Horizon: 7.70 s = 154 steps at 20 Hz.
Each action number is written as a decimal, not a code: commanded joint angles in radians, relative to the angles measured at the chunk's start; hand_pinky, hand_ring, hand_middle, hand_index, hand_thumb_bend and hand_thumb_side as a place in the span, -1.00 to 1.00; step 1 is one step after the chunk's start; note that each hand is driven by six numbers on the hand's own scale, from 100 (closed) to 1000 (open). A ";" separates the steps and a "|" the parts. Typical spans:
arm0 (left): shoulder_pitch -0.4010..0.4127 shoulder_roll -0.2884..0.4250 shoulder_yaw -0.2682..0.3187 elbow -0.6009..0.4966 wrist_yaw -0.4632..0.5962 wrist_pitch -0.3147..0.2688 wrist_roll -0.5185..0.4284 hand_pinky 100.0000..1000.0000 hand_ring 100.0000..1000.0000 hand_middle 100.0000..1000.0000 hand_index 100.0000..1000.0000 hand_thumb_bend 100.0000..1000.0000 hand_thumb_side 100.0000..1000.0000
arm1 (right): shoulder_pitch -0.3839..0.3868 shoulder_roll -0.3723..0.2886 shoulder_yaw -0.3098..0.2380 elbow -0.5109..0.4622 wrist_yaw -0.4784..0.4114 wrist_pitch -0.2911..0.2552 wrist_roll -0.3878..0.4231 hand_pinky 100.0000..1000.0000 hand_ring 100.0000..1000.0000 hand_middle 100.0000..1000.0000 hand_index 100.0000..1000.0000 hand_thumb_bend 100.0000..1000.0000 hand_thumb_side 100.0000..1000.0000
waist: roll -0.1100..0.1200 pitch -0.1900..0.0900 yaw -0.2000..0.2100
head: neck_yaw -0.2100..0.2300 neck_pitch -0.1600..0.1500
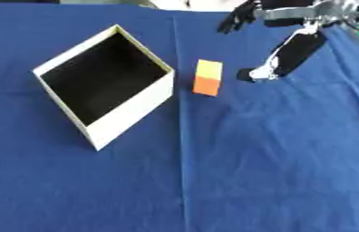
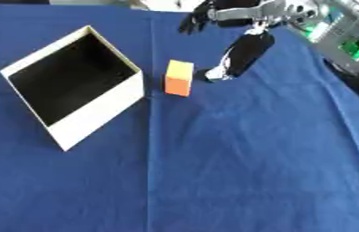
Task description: Pick up objects on the table and place them in the box.
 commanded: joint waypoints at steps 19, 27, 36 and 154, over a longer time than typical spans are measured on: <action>-0.014 0.007 -0.002 -0.019 0.005 0.002 -0.023 -0.32 -0.06 0.09 0.31 -1.00 0.17 | -0.045 0.145 -0.060 0.246 0.140 -0.011 0.033 0.85 0.88 0.76 0.98 -0.45 -0.14 | 0.005 0.003 0.020 | -0.046 -0.005; -0.021 0.003 -0.003 -0.019 0.005 0.004 -0.029 -0.32 -0.06 0.09 0.31 -1.00 0.18 | -0.054 0.187 -0.102 0.349 0.217 -0.038 -0.009 0.85 0.89 0.76 0.97 -0.46 -0.11 | 0.004 0.024 0.029 | -0.053 -0.022; -0.027 0.001 -0.002 -0.019 0.003 0.005 -0.032 -0.32 -0.06 0.09 0.31 -1.00 0.19 | -0.062 0.218 -0.143 0.445 0.259 -0.070 -0.030 0.84 0.89 0.74 0.97 -0.55 0.03 | 0.000 0.051 0.039 | -0.056 -0.041; -0.071 -0.017 -0.016 -0.019 0.032 0.014 -0.097 -0.30 -0.04 0.10 0.30 -1.00 0.22 | -0.184 0.537 -0.112 0.356 0.231 0.122 -0.040 0.15 0.14 -0.18 0.18 -1.00 -1.00 | -0.042 0.063 0.147 | -0.150 -0.056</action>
